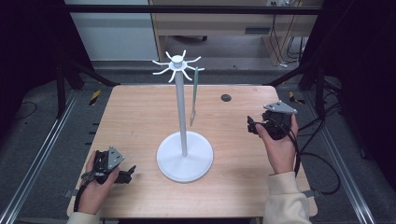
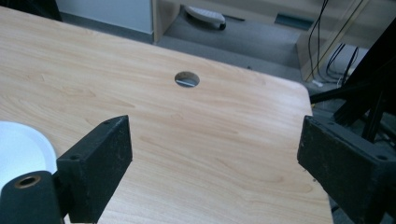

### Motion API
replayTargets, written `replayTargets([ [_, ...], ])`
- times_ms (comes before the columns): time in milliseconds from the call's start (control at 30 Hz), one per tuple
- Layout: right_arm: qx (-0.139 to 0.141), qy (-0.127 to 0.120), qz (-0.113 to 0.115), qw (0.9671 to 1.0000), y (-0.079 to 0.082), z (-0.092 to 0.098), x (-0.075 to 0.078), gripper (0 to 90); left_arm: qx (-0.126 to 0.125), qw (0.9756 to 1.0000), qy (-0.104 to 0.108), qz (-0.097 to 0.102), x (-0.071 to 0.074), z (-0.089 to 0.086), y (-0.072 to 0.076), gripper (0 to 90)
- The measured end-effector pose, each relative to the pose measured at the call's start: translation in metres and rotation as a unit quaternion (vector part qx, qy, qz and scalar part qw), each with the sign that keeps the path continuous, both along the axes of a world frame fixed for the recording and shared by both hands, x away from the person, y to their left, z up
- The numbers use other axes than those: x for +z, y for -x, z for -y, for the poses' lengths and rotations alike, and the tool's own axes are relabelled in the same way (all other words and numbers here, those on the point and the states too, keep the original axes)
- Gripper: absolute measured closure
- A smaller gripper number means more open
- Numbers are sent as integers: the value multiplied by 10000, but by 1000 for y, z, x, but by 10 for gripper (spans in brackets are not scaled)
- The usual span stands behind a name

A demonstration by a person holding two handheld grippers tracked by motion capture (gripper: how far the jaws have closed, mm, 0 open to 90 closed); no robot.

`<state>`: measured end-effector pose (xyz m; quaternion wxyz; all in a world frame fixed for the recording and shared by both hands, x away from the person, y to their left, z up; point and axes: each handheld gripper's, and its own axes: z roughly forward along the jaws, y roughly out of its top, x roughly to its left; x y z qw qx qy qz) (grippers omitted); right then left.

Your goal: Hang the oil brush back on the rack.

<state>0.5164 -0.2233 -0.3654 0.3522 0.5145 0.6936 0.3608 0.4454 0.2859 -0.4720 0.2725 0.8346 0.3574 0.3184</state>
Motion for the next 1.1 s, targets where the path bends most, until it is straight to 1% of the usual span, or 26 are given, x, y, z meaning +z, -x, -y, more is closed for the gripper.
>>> replayTargets([
  [33, 4, -16, -60, 10000, -1, 1, -3, 104, -6, 10000, -7, -15, 0, 0, 0, 30],
  [133, 21, -91, -149, 9998, -4, 3, -11, 104, -6, 10000, 3, -9, 0, 0, 0, 30],
  [233, 75, -326, -214, 9992, -7, 5, -19, 106, -7, 10000, 2, -3, 0, 0, 0, 30],
  [300, 90, -393, -285, 9988, -9, 6, -25, 107, -7, 10000, 8, -1, 0, 0, 0, 30],
  [400, 130, -362, -388, 9985, -12, 6, -33, 106, -8, 10000, 5, -5, 0, 1, 0, 30],
  [467, 150, -331, -497, 9981, -13, 5, -37, 97, -12, 10000, 8, -7, 0, 1, 0, 30],
  [567, 160, -359, -519, 9979, -14, 4, -41, 95, -11, 10000, 9, -6, 0, 1, 0, 30],
  [733, 251, -265, -665, 9971, -17, 1, -52, 87, -12, 10000, 5, 2, 0, 1, 0, 30],
  [767, 264, -281, -715, 9967, -17, -1, -53, 87, -12, 10000, 11, 0, 0, 1, 0, 30],
  [833, 349, -404, -773, 9956, -18, -2, -57, 82, -14, 10000, 8, 0, 0, 1, 0, 30],
  [867, 414, -359, -879, 9946, -19, -4, -59, 72, -14, 10000, 7, -1, 0, 1, 0, 30],
  [900, 414, -359, -879, 9946, -19, -4, -59, 72, -12, 10000, 10, 1, 0, 1, 0, 30],
  [967, 462, -250, -950, 9941, -20, -6, -62, 72, -14, 10000, 8, -4, 0, 1, 0, 30],
  [1033, 523, -225, -980, 9935, -20, -9, -66, 90, -19, 10000, -8, -11, -1, 1, 0, 30],
  [1100, 573, -103, -1017, 9931, -20, -13, -71, 112, -22, 10000, -3, -5, 0, 1, 0, 30],
])
